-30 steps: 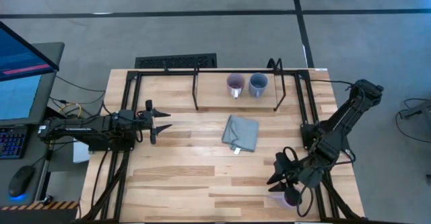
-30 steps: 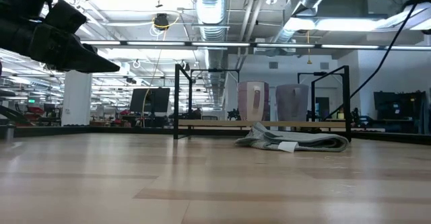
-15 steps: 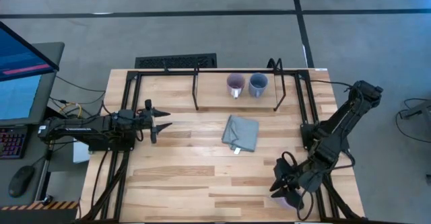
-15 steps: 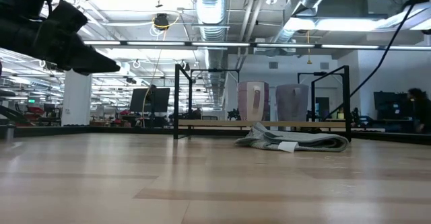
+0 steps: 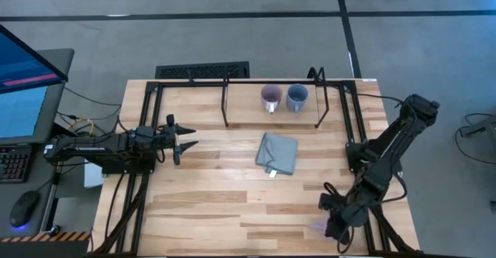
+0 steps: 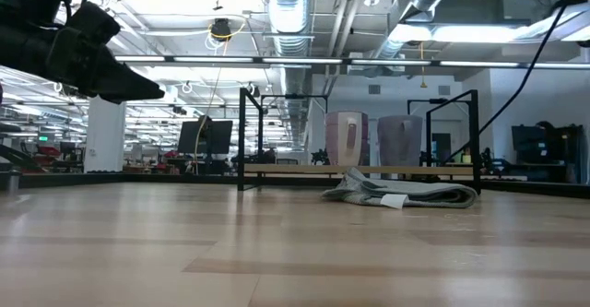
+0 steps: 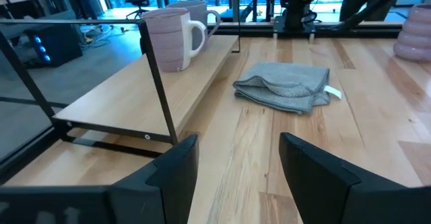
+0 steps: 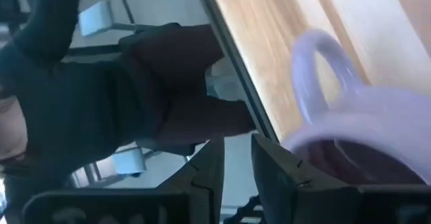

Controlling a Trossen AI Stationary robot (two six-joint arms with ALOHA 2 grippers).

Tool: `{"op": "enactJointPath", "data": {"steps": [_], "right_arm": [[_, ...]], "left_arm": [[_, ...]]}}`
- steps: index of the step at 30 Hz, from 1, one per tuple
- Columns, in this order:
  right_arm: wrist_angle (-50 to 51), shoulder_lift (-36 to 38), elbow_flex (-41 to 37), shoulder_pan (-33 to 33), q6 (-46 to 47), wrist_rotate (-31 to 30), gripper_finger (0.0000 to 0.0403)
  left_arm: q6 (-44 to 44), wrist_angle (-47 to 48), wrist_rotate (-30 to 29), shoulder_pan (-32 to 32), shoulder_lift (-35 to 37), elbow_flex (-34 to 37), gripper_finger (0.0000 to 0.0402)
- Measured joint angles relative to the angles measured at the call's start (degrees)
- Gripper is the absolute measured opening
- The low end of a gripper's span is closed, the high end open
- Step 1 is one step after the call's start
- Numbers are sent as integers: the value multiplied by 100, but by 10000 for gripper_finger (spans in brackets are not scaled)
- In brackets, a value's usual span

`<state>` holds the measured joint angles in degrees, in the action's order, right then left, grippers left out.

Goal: Stack small to large cups/mugs on shelf
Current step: Put the purple mug on the shelf

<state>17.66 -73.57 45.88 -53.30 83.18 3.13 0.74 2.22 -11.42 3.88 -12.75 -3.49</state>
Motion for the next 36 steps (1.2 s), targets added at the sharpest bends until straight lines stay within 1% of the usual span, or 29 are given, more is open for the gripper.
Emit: {"op": "enactJointPath", "data": {"steps": [8, 13, 18, 23, 27, 31, 36], "right_arm": [[714, 522, 0, -36, 1457, -3, 72], [653, 1021, 1, -196, 1841, -44, 70], [667, 1269, 1, -534, 1863, -513, 70], [682, 1277, 1, -695, 1756, -521, 71], [795, 1276, 1, -707, 1690, -648, 71], [1040, 1275, 1, -705, 1690, -662, 87], [1309, 1262, 1, -699, 1690, -662, 137]], "left_arm": [[65, 85, 2, 0, 1, 0, 199], [67, 289, 4, 2, -1, -2, 199], [25, 387, 73, 2, -1, -15, 199], [141, 402, 109, 2, -1, -15, 199], [156, 409, 109, 2, -1, -15, 199], [154, 413, 111, 2, -1, -15, 199], [106, 417, 111, 1, -1, -15, 199]]}}
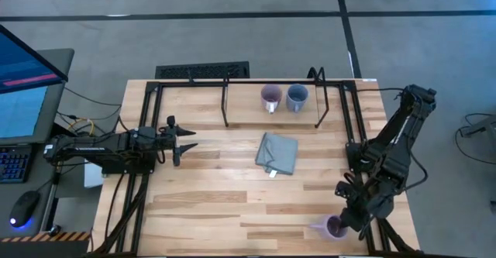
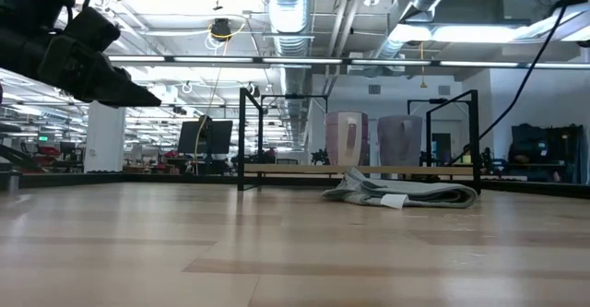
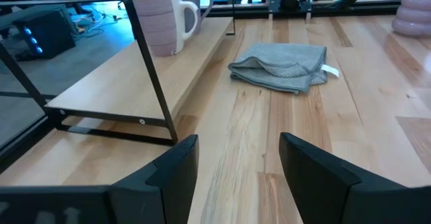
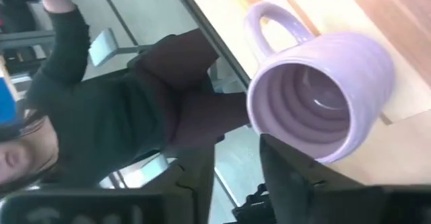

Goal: Stack small to large cups/mugs on shelf
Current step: Put the purple mug on the shelf

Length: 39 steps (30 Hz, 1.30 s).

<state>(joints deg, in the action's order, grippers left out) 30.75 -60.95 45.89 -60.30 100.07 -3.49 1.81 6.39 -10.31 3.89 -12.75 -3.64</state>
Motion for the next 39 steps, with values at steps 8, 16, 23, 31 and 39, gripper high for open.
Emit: {"op": "enactJointPath", "data": {"steps": [8, 16, 23, 31, 39], "right_arm": [[194, -15, 0, 7, 168, 43, 239], [100, -15, 0, 21, -342, 25, 260], [485, -15, 0, -120, 584, 147, 260], [565, -369, 0, -479, 1596, 52, 260], [801, -933, 0, -583, 2268, 64, 260]], "left_arm": [[-94, 4, 0, -1, 0, 3, 199], [-98, 8, -4, -1, 0, 4, 199], [-123, 9, -9, 0, 0, 7, 199], [-162, 10, -14, -1, 1, 9, 199], [-162, 11, -31, 1, 0, 11, 199]]}}
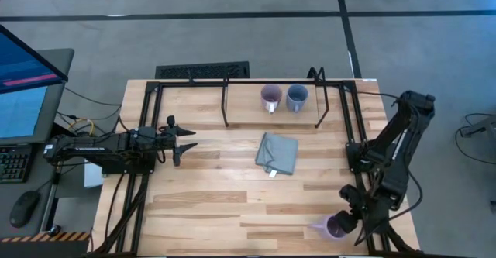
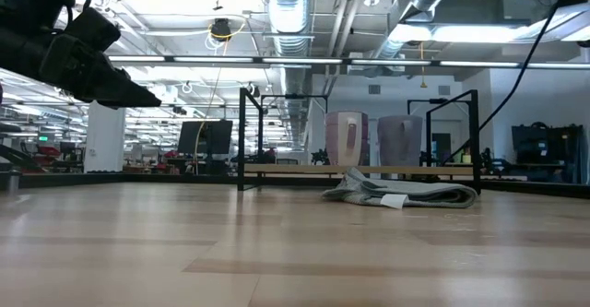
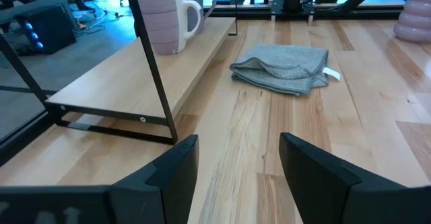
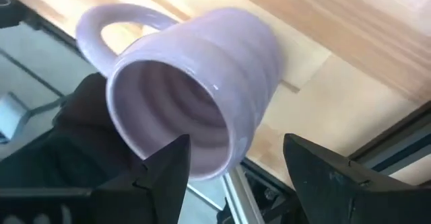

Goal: Stack small to large cups/mugs on shelf
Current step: Put the purple mug on the shelf

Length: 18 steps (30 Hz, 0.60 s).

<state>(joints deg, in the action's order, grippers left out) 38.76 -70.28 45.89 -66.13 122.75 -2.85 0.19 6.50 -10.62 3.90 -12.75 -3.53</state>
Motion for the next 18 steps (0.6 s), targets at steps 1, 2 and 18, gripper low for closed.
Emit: {"op": "enactJointPath", "data": {"steps": [1, 2, 18], "right_arm": [[-16, -53, 0, 0, 27, 0, 260], [-30, -101, 0, 0, 30, 0, 260], [-1186, -295, -2, 0, -1448, -362, 260]], "left_arm": [[0, 0, 0, 0, 1, 0, 199], [0, 0, 0, -1, 1, 0, 199], [85, 2, -21, 0, 0, 2, 199]]}}
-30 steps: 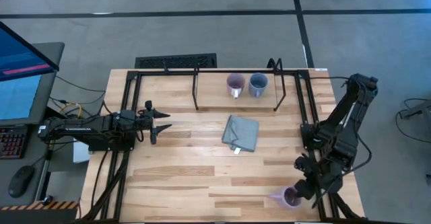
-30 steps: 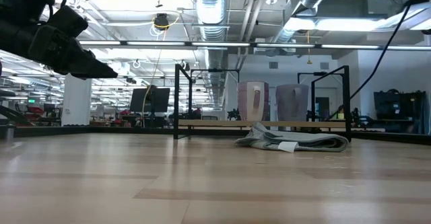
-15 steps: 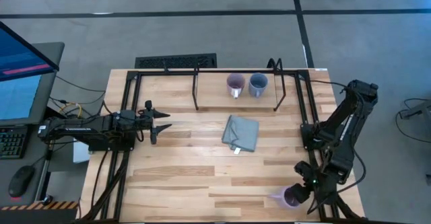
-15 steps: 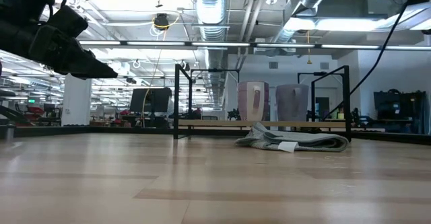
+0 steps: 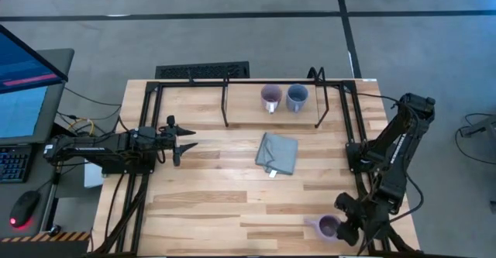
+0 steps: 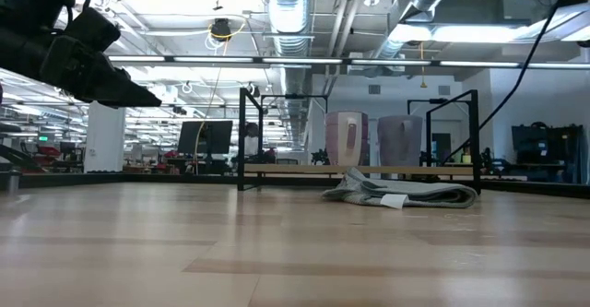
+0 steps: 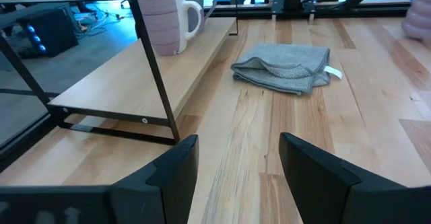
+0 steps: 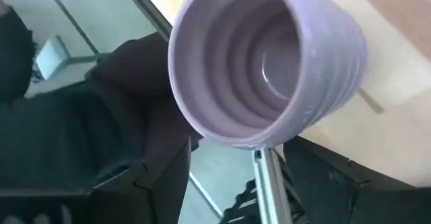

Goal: Stack small to large cups/mugs on shelf
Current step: Put the purple mug on the shelf

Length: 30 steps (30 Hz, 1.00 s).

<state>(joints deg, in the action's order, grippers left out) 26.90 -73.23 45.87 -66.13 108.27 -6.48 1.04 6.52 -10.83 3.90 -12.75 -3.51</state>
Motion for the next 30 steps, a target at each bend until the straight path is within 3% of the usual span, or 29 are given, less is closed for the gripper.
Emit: {"op": "enactJointPath", "data": {"steps": [4, 18, 26, 30], "right_arm": [[205, 2, 0, 26, -116, -67, 260], [932, 4, -2, -98, 1510, 199, 260], [858, 4, 0, -98, 965, 196, 260], [1165, 4, 0, -98, 1347, 196, 260]], "left_arm": [[0, 0, -2, -1, 0, 0, 199], [-20, 0, -7, -1, 0, 0, 199], [-28, 0, -9, 0, 0, 0, 199], [-31, 0, -11, 0, 2, 0, 199]]}}
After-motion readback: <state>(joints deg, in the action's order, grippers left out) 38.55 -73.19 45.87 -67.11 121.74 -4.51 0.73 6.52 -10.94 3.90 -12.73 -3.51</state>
